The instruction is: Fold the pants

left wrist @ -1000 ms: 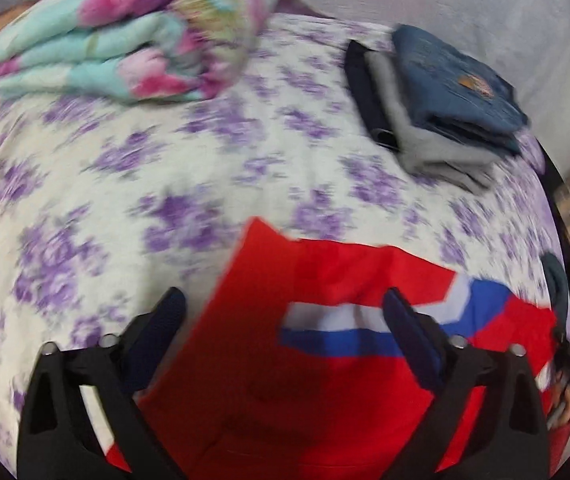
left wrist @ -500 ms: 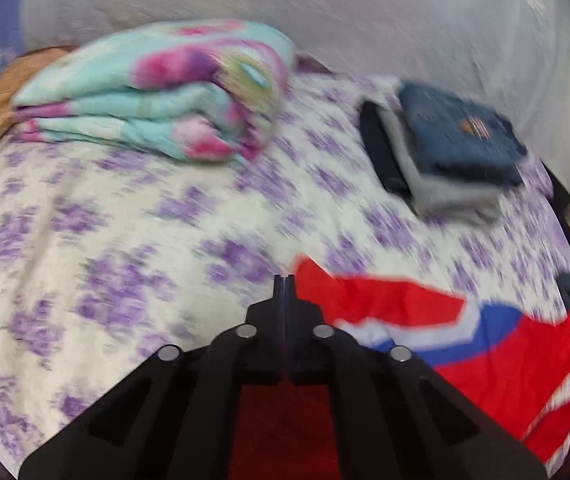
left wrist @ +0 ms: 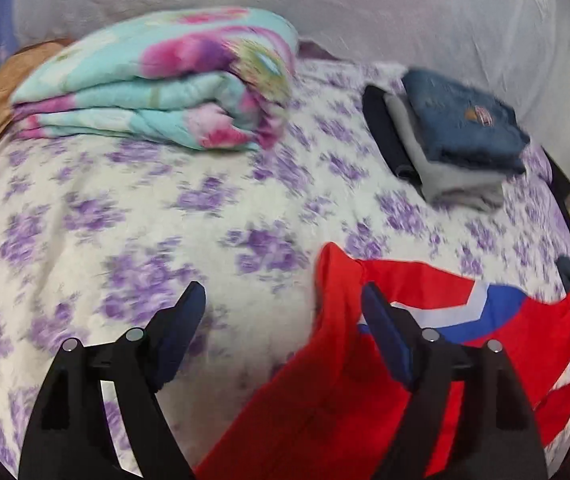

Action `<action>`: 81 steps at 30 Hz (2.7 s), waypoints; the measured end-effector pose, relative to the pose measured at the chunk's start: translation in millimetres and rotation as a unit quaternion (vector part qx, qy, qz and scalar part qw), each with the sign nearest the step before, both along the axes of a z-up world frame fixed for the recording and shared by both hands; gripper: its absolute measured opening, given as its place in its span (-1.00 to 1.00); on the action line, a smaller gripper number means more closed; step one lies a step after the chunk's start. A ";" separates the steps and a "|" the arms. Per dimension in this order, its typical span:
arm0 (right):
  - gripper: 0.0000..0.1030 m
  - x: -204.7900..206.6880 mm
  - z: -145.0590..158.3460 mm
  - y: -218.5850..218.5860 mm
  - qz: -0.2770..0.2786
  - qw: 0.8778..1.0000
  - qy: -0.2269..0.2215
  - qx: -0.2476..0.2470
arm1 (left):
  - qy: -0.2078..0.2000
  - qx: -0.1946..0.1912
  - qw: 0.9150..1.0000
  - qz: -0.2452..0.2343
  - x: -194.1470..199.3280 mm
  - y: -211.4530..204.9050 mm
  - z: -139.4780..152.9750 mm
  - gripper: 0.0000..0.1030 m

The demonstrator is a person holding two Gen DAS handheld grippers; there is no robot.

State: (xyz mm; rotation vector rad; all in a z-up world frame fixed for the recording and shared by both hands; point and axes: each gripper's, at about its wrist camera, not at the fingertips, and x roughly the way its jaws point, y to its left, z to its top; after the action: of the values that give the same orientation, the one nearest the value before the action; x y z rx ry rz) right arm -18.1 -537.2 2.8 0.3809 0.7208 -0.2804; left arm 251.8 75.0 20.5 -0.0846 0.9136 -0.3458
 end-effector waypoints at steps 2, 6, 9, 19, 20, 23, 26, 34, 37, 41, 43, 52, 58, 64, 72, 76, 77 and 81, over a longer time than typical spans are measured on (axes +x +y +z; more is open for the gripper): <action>-0.29 -2.6 -13.7 -6.3 -0.007 1.000 0.014 0.016 | 0.019 -0.009 0.999 -0.024 9.3 -9.4 -5.9 0.50; -0.29 -0.4 -23.5 -3.3 -0.015 1.000 0.012 0.010 | 0.058 0.035 0.994 -0.081 20.5 -43.0 -22.1 0.04; -0.29 0.7 -23.1 -2.7 -0.017 1.000 0.008 0.014 | 0.050 0.057 0.993 -0.086 17.6 -55.8 -24.5 -0.53; -0.90 62.8 24.2 3.5 0.034 0.999 -0.020 0.013 | -0.082 -0.050 0.995 0.037 -23.2 19.9 47.4 -0.66; -0.89 80.9 22.0 5.9 0.047 0.999 -0.014 0.020 | -0.079 -0.051 0.995 0.045 -21.9 25.4 45.8 -0.66; 0.19 96.6 13.8 12.4 0.049 0.998 -0.004 0.036 | -0.036 -0.043 0.996 0.063 -8.1 34.9 16.7 -0.65; 0.22 86.9 10.6 18.6 0.046 0.999 0.004 0.016 | -0.009 -0.056 0.995 0.076 0.9 44.7 -14.3 -0.64; 0.17 80.7 -31.4 11.7 0.057 0.995 0.077 0.010 | -0.016 -0.065 0.995 0.068 1.4 44.6 -18.2 -0.63; -0.82 84.9 -17.8 25.9 0.081 0.996 0.039 0.008 | -0.031 -0.074 0.994 0.073 -4.4 45.7 -9.7 -0.63; -0.83 93.3 27.1 21.8 0.070 0.997 -0.030 -0.014 | -0.063 -0.097 0.990 0.086 -14.2 53.0 10.0 -0.65; -0.83 106.5 37.2 8.3 0.055 0.997 -0.044 0.004 | -0.080 -0.105 0.987 0.096 -18.0 56.1 17.9 -0.76; -0.47 129.2 -24.8 -2.8 -0.019 0.999 0.016 -0.037 | -0.008 -0.109 0.988 0.109 3.7 61.9 -24.8 -0.60; 0.00 109.1 -19.9 38.8 0.038 0.994 0.016 -0.100 | -0.062 -0.121 0.985 0.108 -40.6 74.6 -2.0 -0.30; 0.19 93.4 -12.9 32.2 0.028 0.997 0.005 -0.075 | -0.078 -0.156 0.980 0.091 -107.8 87.1 2.8 -0.09; 0.22 -6.7 18.8 62.7 0.067 0.993 -0.028 -0.090 | -0.028 -0.149 0.986 0.069 -178.6 100.9 -16.1 0.17; 0.22 -44.7 28.0 72.3 0.079 0.993 -0.036 -0.078 | 0.016 -0.189 0.978 0.082 -186.4 108.7 -43.6 0.40; 0.22 -52.2 28.8 74.6 0.081 0.993 -0.036 -0.080 | 0.027 -0.198 0.976 0.085 -186.3 109.7 -50.6 0.40; 0.22 -82.4 23.1 81.5 0.084 0.993 -0.037 -0.068 | 0.034 -0.219 0.970 0.100 -192.0 113.4 -53.5 0.40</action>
State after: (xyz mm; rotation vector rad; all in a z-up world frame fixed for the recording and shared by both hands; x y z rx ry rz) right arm -100.5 -455.7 25.9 0.1989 0.6533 -0.1535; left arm 59.8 188.4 -33.0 -0.5941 0.8748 -0.3527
